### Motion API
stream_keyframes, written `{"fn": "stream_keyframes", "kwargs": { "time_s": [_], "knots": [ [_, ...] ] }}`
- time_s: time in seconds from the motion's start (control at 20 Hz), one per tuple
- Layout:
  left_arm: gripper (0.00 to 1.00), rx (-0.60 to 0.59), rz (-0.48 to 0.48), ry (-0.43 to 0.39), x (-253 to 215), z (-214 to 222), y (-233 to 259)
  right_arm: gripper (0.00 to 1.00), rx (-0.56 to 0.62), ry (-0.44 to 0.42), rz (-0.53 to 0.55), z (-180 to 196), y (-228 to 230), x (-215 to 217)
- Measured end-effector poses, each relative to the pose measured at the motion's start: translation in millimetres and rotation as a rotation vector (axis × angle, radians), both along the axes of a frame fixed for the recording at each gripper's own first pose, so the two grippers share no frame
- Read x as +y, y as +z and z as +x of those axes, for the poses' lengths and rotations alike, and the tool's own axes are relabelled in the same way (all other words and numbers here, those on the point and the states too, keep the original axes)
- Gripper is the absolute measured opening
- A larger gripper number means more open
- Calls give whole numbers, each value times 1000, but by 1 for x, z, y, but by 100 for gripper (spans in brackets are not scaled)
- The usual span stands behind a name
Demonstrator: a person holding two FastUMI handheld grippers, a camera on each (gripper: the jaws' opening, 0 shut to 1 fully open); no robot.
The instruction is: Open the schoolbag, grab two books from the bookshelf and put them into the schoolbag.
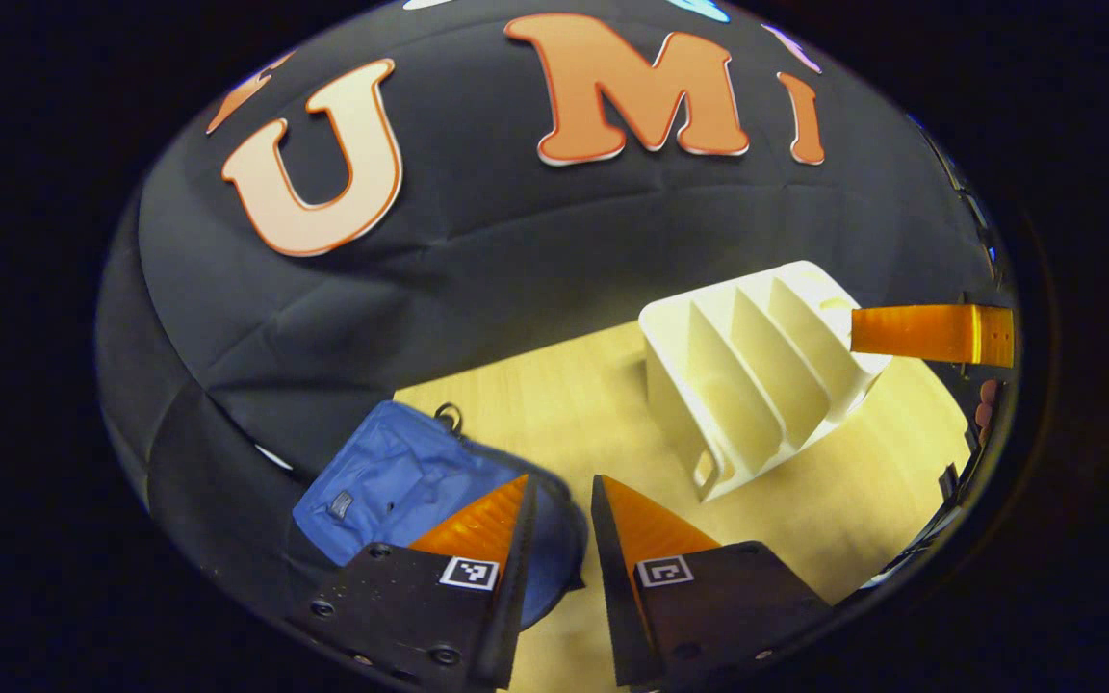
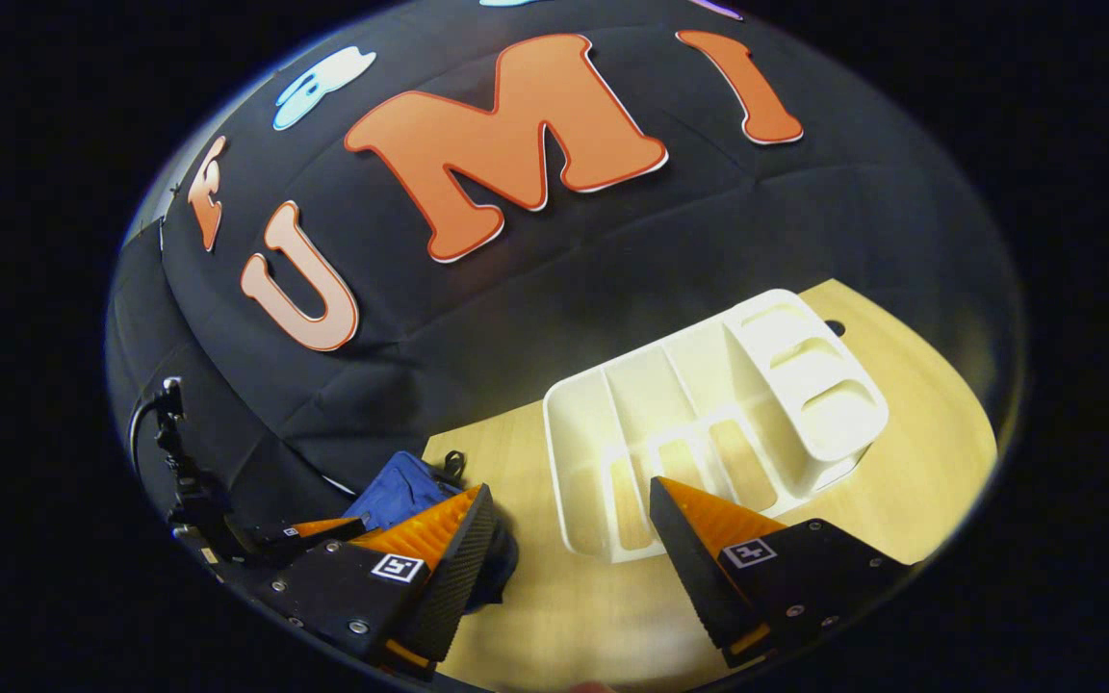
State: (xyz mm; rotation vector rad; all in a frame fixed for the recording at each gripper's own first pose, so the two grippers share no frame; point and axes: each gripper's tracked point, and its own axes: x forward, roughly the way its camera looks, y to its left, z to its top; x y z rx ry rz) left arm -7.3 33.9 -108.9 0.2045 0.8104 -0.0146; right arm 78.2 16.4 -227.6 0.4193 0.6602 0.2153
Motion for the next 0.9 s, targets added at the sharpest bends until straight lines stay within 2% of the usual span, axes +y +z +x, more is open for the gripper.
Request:
{"fn": "stream_keyframes", "kwargs": {
  "time_s": [0.35,0.4,0.5,0.55,0.7,0.9],
  "knots": [
    [50,-361,-94,-27,-87,28,76,96,-169,-7,-111,6,43,-59],
    [60,-404,-111,-26,-95,32,83,96,-193,-6,-129,6,47,-66],
    [66,-472,-135,-15,-113,32,100,96,-240,-16,-164,5,56,-82],
    [75,-494,-150,-11,-119,31,105,96,-263,-26,-181,6,60,-89],
    [89,-564,-180,22,-133,35,114,96,-327,-46,-227,8,71,-109],
    [89,-651,-194,71,-145,32,129,96,-395,-58,-254,6,80,-121]
  ]
}}
